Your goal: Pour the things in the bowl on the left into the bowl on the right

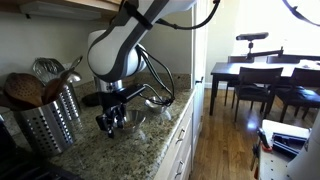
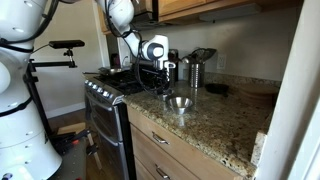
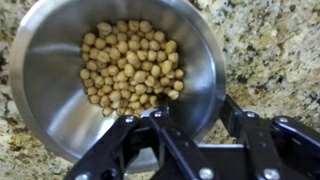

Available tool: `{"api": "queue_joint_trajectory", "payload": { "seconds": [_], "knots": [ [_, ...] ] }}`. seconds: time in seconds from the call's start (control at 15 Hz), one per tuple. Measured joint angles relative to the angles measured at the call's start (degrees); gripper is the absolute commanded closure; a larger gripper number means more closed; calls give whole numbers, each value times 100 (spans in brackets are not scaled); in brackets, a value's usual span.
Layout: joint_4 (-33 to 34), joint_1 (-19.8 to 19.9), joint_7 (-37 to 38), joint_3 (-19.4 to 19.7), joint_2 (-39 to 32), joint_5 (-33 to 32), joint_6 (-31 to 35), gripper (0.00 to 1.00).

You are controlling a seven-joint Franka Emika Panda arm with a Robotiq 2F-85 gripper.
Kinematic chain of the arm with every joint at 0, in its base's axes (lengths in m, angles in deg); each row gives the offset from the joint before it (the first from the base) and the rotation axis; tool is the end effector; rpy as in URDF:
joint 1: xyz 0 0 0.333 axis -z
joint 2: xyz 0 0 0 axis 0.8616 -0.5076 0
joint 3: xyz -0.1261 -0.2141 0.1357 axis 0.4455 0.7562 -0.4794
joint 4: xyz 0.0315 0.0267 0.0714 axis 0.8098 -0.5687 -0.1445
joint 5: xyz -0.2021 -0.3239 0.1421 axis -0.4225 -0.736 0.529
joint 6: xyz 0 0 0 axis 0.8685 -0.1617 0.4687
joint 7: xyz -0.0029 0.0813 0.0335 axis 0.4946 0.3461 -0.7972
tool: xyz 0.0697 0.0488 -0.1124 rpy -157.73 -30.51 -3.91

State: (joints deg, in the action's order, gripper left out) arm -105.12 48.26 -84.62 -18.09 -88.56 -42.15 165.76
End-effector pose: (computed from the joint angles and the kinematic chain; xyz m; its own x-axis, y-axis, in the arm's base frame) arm 0.5973 0.2159 0.1855 0.9456 0.3220 0.0465 0.3249 -0.9422 -0.0821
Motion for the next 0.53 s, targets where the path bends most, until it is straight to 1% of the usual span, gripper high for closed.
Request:
{"api": "queue_joint_trajectory", "payload": {
  "seconds": [0.13,0.2,0.47,0.53],
  "knots": [
    [35,0,0,1,-10,0,-5,86],
    [50,0,0,1,-13,-1,-5,89],
    [165,1,0,15,-4,-51,-7,95],
    [209,2,0,22,-1,-70,-9,92]
  ]
}}
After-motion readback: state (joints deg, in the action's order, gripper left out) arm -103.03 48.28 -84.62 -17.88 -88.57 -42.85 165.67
